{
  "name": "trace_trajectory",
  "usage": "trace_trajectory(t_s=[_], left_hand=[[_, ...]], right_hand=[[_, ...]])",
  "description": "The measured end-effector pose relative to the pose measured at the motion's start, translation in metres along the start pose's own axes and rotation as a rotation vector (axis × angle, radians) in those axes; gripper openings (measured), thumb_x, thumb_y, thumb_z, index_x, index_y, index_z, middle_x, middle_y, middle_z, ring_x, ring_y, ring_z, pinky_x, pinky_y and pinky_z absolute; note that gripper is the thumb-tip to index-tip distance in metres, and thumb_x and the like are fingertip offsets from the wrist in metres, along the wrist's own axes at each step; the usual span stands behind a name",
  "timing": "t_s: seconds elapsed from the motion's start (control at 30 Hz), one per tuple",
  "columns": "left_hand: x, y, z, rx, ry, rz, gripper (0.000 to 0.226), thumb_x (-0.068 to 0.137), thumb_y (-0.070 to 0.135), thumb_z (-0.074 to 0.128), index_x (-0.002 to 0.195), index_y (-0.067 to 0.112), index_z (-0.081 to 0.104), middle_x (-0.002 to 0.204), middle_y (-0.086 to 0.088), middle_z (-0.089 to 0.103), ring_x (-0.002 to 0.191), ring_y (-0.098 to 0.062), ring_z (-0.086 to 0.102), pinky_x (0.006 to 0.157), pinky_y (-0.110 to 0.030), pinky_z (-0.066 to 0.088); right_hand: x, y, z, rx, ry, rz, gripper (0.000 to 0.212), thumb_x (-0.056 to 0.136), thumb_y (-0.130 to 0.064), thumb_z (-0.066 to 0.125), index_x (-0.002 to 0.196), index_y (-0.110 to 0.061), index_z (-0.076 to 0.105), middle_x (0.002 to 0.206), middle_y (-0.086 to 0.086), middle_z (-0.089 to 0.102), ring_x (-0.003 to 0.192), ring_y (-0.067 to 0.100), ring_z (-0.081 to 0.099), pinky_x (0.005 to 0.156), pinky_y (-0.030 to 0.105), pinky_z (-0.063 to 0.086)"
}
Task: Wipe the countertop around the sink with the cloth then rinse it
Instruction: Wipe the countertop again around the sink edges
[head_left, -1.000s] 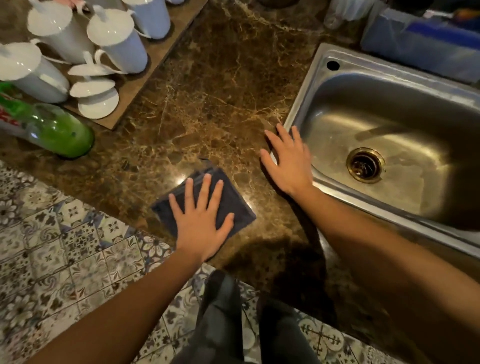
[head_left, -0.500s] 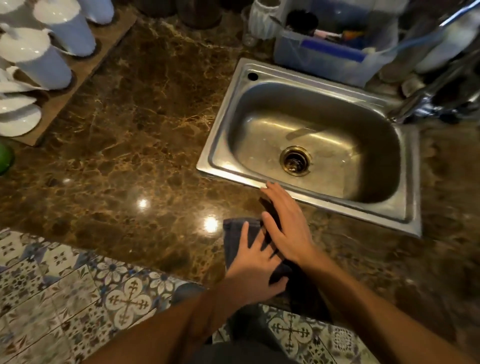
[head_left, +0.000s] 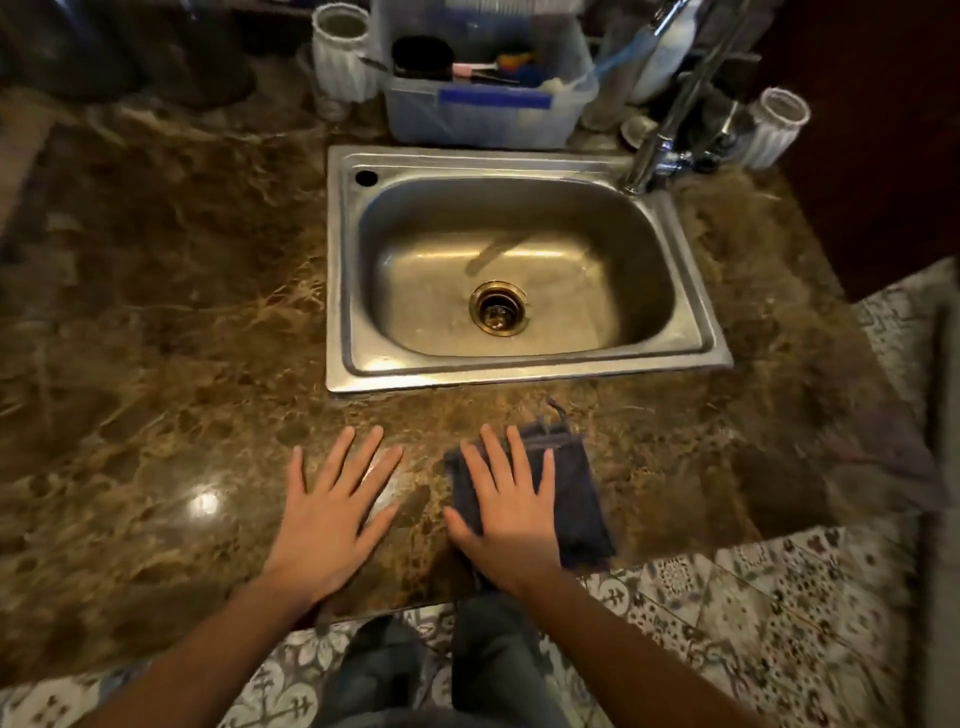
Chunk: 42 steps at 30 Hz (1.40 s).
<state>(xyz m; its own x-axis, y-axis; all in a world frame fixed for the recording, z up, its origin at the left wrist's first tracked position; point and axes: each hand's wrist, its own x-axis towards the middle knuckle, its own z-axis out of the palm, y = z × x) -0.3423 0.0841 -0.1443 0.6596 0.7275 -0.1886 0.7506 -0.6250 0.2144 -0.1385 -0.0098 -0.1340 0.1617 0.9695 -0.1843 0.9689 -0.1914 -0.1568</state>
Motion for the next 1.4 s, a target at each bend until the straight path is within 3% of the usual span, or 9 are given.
trace_trajectory(t_s=[0.17,0.3,0.47,0.63,0.7,0.83,0.93,1.23,1.4], left_hand=[[0.001,-0.005,0.001,0.063,-0.059,0.037,0.061,0.098,0.054,0.011,0.152,0.029,0.024,0.160,0.002,0.022,0.148,-0.025,0.016,0.112,-0.062,0.013],[0.000,-0.005,0.003,0.061,-0.021,0.038,0.062,0.097,0.054,0.015,0.153,0.028,0.021,0.161,0.002,0.018,0.149,-0.024,0.014,0.113,-0.062,0.011],[0.001,-0.004,0.004,0.055,0.008,0.058,0.061,0.097,0.050,0.019,0.154,0.028,0.019,0.161,0.001,0.017,0.149,-0.024,0.012,0.114,-0.062,0.009],[0.001,-0.006,0.003,-0.026,0.021,0.031,0.056,0.099,0.044,0.018,0.153,0.033,0.018,0.161,0.006,0.015,0.150,-0.015,0.004,0.116,-0.058,0.005],[0.003,-0.005,0.000,-0.110,0.031,0.015,0.054,0.099,0.044,0.018,0.151,0.033,0.025,0.160,0.008,0.019,0.149,-0.011,0.006,0.116,-0.055,0.003],[0.005,-0.002,-0.001,-0.115,0.067,0.006,0.055,0.096,0.043,0.024,0.146,0.027,0.038,0.157,0.004,0.030,0.147,-0.016,0.016,0.114,-0.055,0.007],[0.016,0.013,0.000,-0.061,0.020,0.091,0.056,0.096,0.042,0.026,0.147,0.025,0.036,0.158,0.001,0.029,0.146,-0.019,0.019,0.113,-0.055,0.010],[0.106,0.156,0.017,0.091,-0.087,0.401,0.061,0.095,0.053,0.026,0.150,0.029,0.030,0.159,0.000,0.025,0.147,-0.028,0.014,0.112,-0.056,0.006],[0.141,0.206,0.022,0.123,-0.099,0.347,0.061,0.096,0.058,0.011,0.153,0.037,0.010,0.162,0.005,0.004,0.149,-0.030,-0.003,0.112,-0.061,-0.009]], right_hand=[[0.000,0.066,-0.010,-0.033,-0.074,-0.123,0.067,0.092,-0.058,0.032,0.153,-0.040,0.012,0.162,-0.008,0.001,0.148,0.015,-0.010,0.116,0.054,0.001],[0.023,0.132,-0.024,-0.031,0.056,0.279,0.065,0.093,-0.055,0.023,0.154,-0.039,0.008,0.163,-0.004,0.001,0.149,0.020,-0.004,0.118,0.055,0.004],[0.059,0.064,-0.013,0.082,0.130,0.748,0.066,0.098,-0.050,0.027,0.155,-0.026,0.005,0.163,0.010,0.001,0.148,0.034,-0.003,0.116,0.060,0.001],[0.032,-0.021,0.002,0.010,0.051,0.352,0.069,0.095,-0.055,0.017,0.155,-0.026,-0.001,0.161,0.013,-0.006,0.146,0.039,-0.008,0.114,0.063,-0.002],[0.009,-0.039,0.010,-0.039,0.020,0.104,0.070,0.093,-0.056,0.026,0.155,-0.027,0.009,0.162,0.012,0.005,0.147,0.040,0.000,0.112,0.067,0.010],[-0.026,-0.015,0.016,-0.074,-0.011,-0.268,0.065,0.094,-0.055,0.038,0.153,-0.032,0.023,0.161,0.004,0.018,0.148,0.035,0.008,0.114,0.063,0.012],[-0.035,0.028,0.008,-0.071,-0.014,-0.328,0.064,0.094,-0.055,0.041,0.152,-0.035,0.024,0.161,0.000,0.018,0.149,0.030,0.008,0.116,0.059,0.009],[-0.055,0.159,-0.021,-0.017,-0.042,0.272,0.066,0.093,-0.058,0.030,0.153,-0.039,0.010,0.162,-0.002,0.012,0.148,0.033,0.003,0.113,0.064,0.009],[-0.043,0.244,-0.037,0.027,0.017,0.546,0.064,0.093,-0.058,0.019,0.153,-0.040,0.004,0.163,-0.003,0.005,0.148,0.032,-0.002,0.114,0.062,0.002]])
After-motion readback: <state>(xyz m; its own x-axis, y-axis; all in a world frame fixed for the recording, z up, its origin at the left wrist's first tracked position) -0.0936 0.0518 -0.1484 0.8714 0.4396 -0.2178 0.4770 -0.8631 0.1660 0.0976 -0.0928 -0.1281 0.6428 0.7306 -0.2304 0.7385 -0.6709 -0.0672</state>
